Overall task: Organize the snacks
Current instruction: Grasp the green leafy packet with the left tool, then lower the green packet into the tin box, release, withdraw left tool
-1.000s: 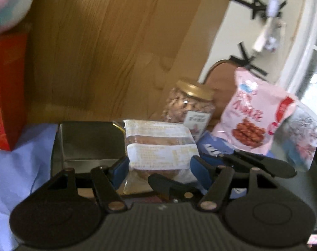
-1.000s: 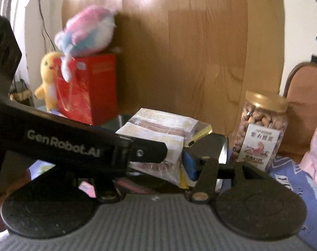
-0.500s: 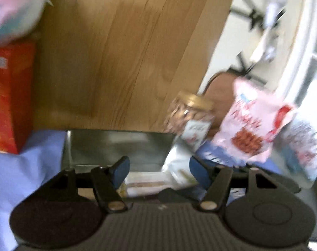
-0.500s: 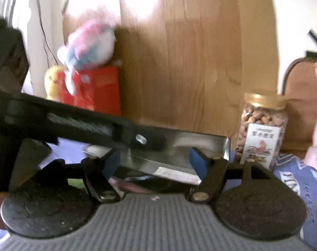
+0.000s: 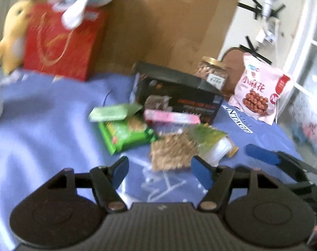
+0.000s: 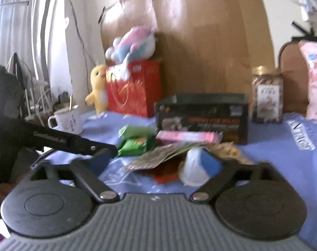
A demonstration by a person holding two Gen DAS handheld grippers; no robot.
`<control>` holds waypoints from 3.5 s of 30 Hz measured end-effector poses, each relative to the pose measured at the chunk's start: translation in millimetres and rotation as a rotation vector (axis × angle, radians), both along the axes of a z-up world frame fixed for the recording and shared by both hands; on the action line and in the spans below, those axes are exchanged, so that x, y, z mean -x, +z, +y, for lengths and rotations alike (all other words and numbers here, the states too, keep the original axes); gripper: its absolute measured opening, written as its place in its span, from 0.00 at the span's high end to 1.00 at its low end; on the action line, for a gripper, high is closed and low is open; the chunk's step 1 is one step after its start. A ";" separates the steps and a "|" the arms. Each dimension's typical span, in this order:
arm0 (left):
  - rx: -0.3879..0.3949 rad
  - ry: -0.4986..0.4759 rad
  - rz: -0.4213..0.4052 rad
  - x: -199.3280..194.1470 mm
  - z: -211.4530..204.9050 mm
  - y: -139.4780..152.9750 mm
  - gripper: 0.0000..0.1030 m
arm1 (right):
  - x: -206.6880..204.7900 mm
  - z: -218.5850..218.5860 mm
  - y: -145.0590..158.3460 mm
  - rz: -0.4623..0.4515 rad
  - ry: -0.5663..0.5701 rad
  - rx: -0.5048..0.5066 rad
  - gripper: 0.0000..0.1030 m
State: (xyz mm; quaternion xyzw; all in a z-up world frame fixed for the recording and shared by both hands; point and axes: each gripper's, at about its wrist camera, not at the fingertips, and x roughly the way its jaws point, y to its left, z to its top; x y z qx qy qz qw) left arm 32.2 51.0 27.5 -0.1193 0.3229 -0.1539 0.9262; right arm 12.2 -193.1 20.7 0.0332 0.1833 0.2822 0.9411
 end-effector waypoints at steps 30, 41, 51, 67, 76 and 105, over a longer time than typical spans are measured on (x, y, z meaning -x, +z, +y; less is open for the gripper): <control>0.335 0.220 0.210 -128.7 70.6 -26.9 0.66 | -116.8 125.8 -14.5 0.129 0.138 0.279 0.62; 0.240 0.130 0.062 -67.4 30.9 16.5 0.70 | -58.8 87.0 5.1 0.027 0.117 0.172 0.71; 0.233 -0.035 -0.100 -115.4 -38.8 63.3 0.70 | -71.1 37.0 43.5 -0.162 -0.087 0.140 0.70; 0.214 -0.026 0.019 -190.1 -84.1 25.8 0.69 | -128.2 7.8 24.9 -0.045 -0.205 0.153 0.54; 0.211 -0.044 -0.057 -132.7 -59.8 52.1 0.69 | -86.3 -11.7 37.3 -0.039 -0.196 0.063 0.53; -0.107 0.002 -0.186 45.3 -46.0 -17.8 0.44 | 32.6 -7.9 -11.7 0.174 -0.193 0.036 0.64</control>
